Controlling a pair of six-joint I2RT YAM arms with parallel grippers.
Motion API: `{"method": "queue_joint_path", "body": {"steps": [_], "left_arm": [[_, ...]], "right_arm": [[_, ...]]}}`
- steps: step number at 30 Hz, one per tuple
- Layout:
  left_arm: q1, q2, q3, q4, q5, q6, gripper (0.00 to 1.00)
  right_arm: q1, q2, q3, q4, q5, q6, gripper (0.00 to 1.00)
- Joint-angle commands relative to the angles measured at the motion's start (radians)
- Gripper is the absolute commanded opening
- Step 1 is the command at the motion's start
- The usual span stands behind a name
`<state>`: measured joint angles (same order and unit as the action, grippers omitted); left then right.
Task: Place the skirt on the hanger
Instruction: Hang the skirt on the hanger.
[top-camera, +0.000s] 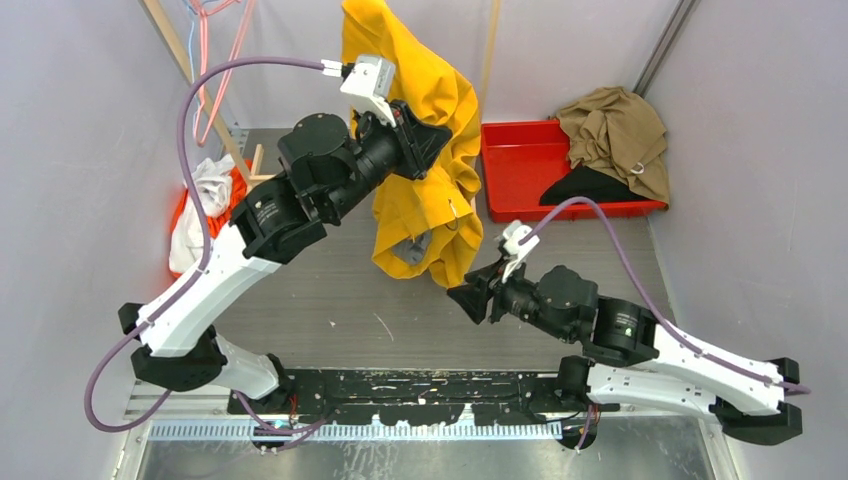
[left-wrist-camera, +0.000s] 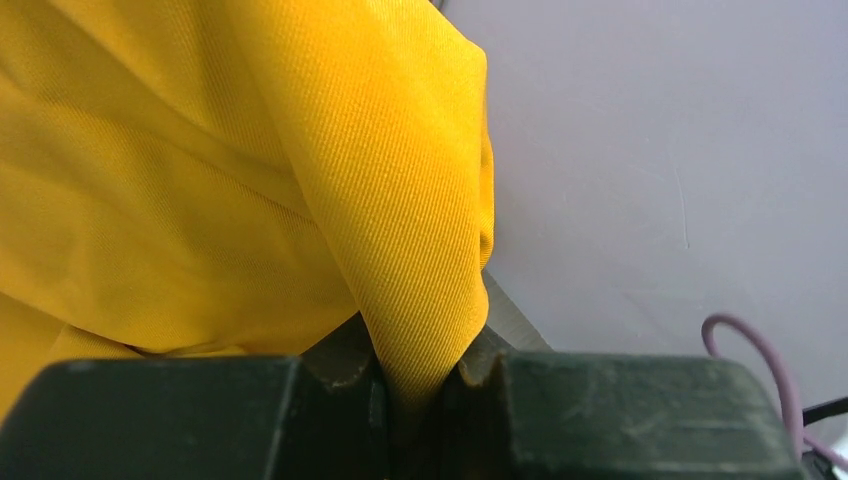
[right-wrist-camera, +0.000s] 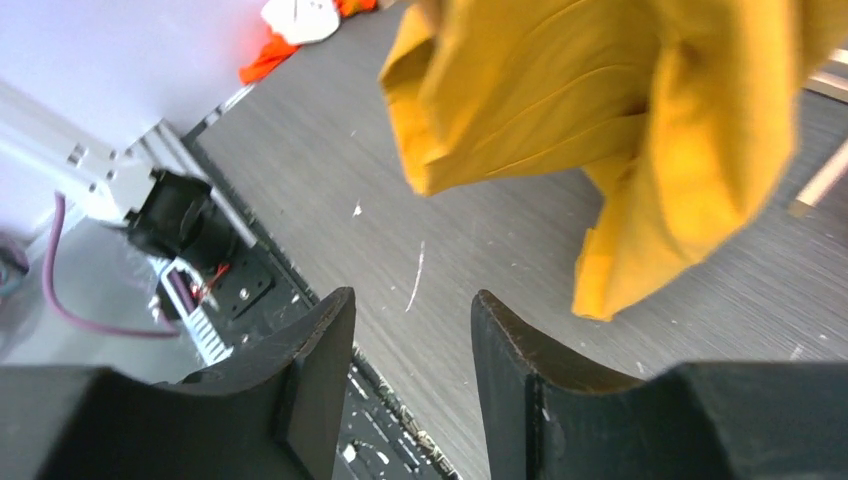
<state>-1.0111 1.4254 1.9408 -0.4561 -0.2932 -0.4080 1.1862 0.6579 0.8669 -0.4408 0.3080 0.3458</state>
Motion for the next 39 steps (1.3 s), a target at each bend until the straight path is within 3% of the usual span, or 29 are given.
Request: {"method": "queue_joint_path", "body": {"steps": [1,7,11,17,25,29,35,37,39], "left_arm": [[0.016,0.003,0.080,0.228,-0.050,0.011,0.00],[0.032,0.075,0.178,0.155,-0.059,0.000,0.00],[0.037,0.117,0.268,0.070,-0.047,-0.006,0.00],[0.037,0.137,0.373,-0.030,-0.010,-0.022,0.00],[0.036,0.100,0.359,-0.045,0.033,-0.054,0.00],[0.035,0.082,0.348,-0.047,0.048,-0.061,0.00],[0.036,0.048,0.314,-0.039,0.053,-0.063,0.00],[0.036,0.034,0.294,-0.026,0.056,-0.064,0.00],[0.035,0.022,0.276,-0.016,0.055,-0.066,0.00]], "right_arm": [[0.099,0.070,0.028,0.091,-0.056,-0.097,0.51],[0.357,0.160,0.033,0.205,0.139,-0.183,0.50],[0.419,0.273,0.002,0.359,0.307,-0.240,0.56],[0.421,0.410,-0.086,0.704,0.503,-0.485,0.59],[0.408,0.676,-0.054,1.084,0.684,-0.844,0.64],[0.353,0.823,-0.007,1.183,0.758,-0.943,0.68],[0.268,0.905,0.030,1.190,0.825,-0.920,0.68],[0.245,0.912,0.029,1.203,0.841,-0.917,0.65],[0.225,0.910,0.029,1.202,0.840,-0.916,0.56]]}}
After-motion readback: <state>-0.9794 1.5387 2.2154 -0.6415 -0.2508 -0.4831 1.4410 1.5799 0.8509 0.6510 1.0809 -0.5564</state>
